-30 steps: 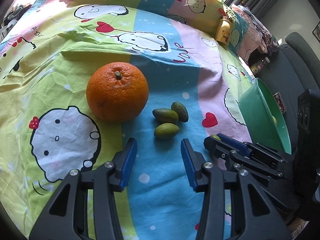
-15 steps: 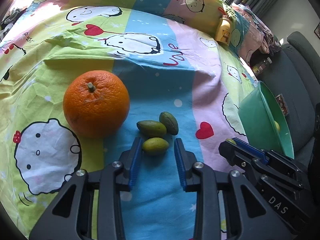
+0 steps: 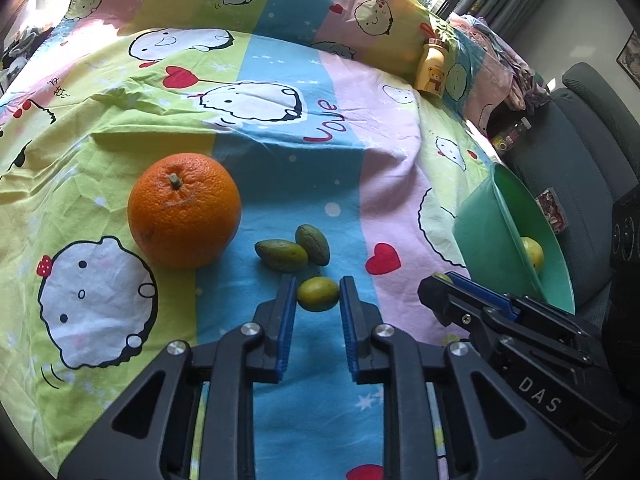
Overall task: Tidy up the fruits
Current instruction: 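Carry both green fruits into the basin and open both tools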
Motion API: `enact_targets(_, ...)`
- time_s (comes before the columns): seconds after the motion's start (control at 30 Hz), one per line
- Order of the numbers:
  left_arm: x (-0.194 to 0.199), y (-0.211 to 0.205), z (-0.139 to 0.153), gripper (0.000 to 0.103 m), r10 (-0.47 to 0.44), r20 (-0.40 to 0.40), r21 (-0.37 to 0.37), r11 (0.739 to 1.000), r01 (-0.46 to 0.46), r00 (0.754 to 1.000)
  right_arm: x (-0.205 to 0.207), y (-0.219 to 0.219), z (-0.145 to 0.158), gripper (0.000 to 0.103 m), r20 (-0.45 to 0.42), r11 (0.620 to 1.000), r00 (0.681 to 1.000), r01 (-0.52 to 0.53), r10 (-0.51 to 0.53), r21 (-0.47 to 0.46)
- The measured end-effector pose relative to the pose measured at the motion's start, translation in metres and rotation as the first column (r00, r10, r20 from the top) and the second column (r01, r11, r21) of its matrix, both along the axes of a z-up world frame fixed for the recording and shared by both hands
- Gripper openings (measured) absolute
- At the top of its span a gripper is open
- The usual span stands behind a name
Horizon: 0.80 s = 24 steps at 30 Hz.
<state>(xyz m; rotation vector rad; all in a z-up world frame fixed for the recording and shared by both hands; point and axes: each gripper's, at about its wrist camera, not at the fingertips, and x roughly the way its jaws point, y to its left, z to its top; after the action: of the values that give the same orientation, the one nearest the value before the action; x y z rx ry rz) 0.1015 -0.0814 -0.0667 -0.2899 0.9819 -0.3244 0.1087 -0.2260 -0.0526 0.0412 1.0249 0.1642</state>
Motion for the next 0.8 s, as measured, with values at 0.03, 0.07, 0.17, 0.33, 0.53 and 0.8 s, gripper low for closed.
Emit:
enact_targets(0.03, -0.001, -0.001, 0.003, 0.021, -0.004, 0.008, -0.002, 1.000, 0.004, 1.000, -0.001, 0.000, 0.001, 0.020, 0.003, 1.000, 1.000, -0.001, 0.001, 0.003)
enact_targets(0.07, -0.003, -0.001, 0.005, 0.021, -0.002, 0.013, -0.001, 1.000, 0.002, 1.000, -0.001, -0.001, 0.002, 0.020, 0.004, 1.000, 1.000, 0.000, 0.000, 0.003)
enact_targets(0.17, -0.007, -0.002, 0.010, 0.021, -0.014, 0.032, 0.003, 1.000, 0.014, 0.999, -0.004, -0.002, 0.005, 0.020, 0.010, 1.000, 1.000, 0.000, 0.000, 0.008)
enact_targets(0.33, -0.012, -0.002, 0.021, 0.021, -0.005, 0.054, -0.011, 1.000, 0.006, 0.999, -0.010, -0.006, 0.015, 0.020, 0.034, 1.000, 0.999, 0.007, -0.007, 0.019)
enact_targets(0.53, -0.023, -0.010, 0.046, 0.021, -0.021, 0.125, 0.005, 1.000, 0.021, 0.992, -0.018, -0.014, 0.034, 0.020, 0.077, 0.999, 0.997, 0.017, -0.021, 0.045)
enact_targets(0.8, -0.028, -0.025, 0.064, 0.021, -0.047, 0.177, 0.038, 0.998, 0.041, 0.983, -0.030, -0.028, 0.059, 0.020, 0.134, 0.996, 0.990, 0.043, -0.053, 0.075)
